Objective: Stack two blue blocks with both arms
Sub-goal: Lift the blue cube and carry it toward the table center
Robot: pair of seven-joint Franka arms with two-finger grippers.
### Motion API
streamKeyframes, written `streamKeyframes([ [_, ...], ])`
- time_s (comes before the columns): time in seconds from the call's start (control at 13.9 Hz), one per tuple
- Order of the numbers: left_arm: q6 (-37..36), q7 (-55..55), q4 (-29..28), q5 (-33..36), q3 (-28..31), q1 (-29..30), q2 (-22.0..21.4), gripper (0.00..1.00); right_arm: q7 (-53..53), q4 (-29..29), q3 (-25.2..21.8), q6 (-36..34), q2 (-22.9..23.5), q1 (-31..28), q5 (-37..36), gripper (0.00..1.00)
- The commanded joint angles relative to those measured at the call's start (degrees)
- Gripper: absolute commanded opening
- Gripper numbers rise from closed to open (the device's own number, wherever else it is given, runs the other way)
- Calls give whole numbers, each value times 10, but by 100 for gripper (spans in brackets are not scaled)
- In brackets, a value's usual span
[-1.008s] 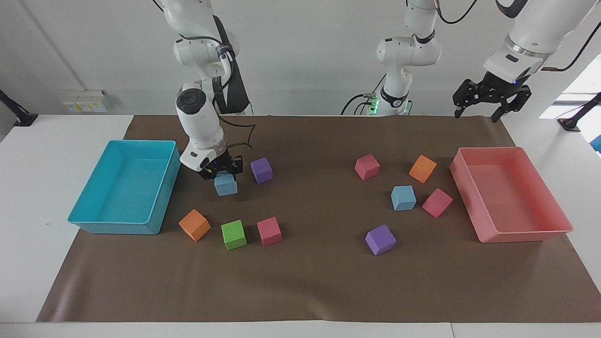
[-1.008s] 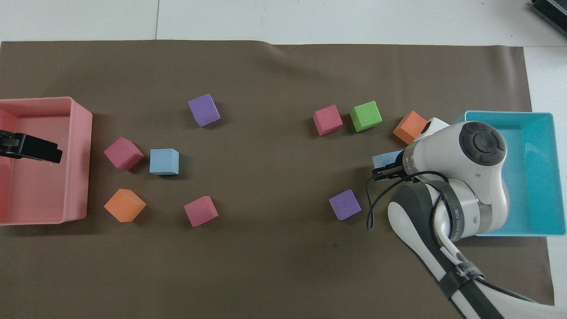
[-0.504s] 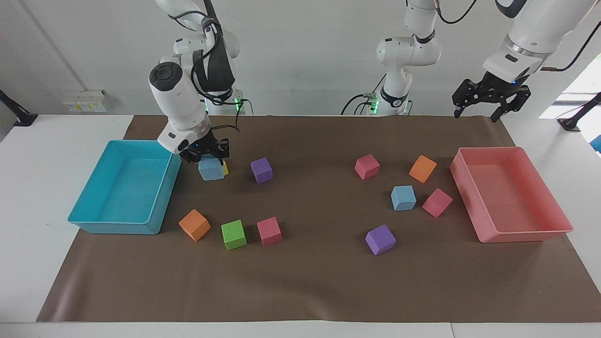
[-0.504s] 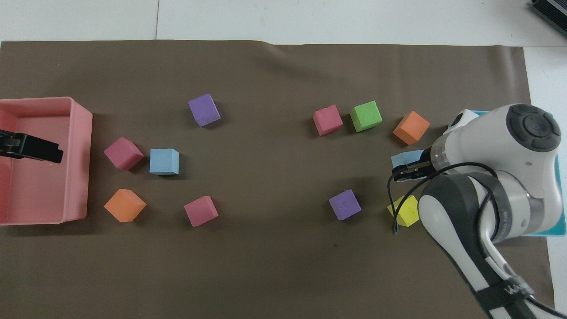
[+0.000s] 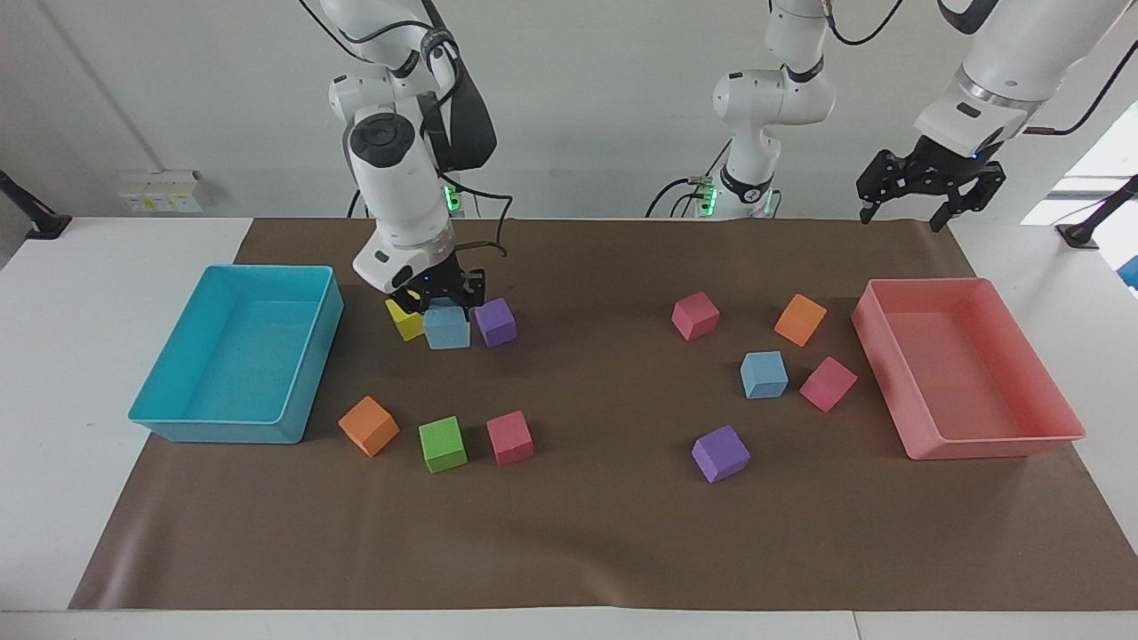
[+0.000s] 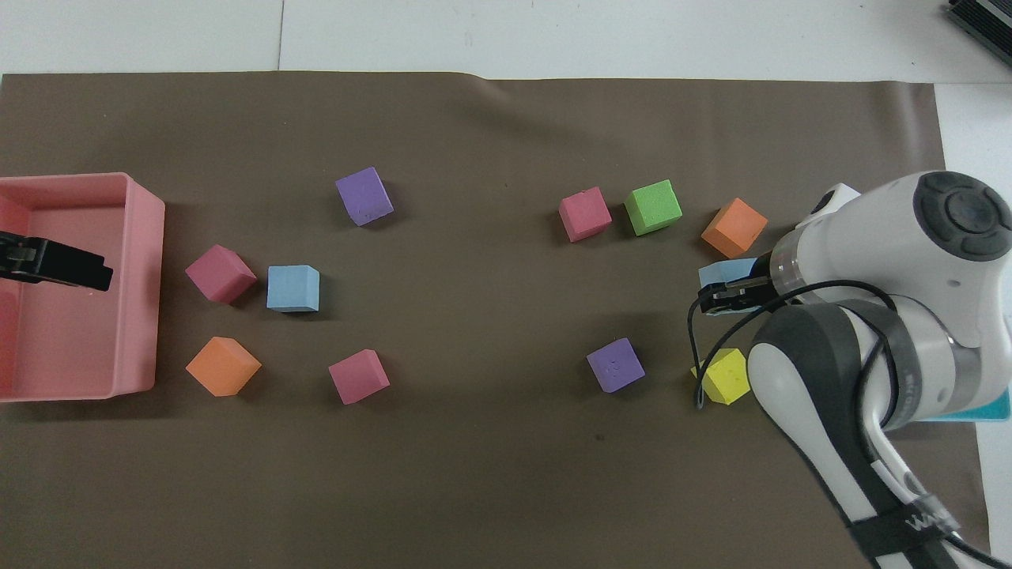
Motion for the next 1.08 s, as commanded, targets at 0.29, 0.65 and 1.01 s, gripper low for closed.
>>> streamKeyframes([
  [0.29,3,5,-6,4,-5,4,-4,100,131,77,0,23,100,96,4,0],
  [0.65,3,3,-9,4,-4,4,-7,100,206,136,1,75,193,161,6,0],
  [1.01,3,1,-9,4,-4,4,-7,100,205,131,1,140,219,185,8,0],
])
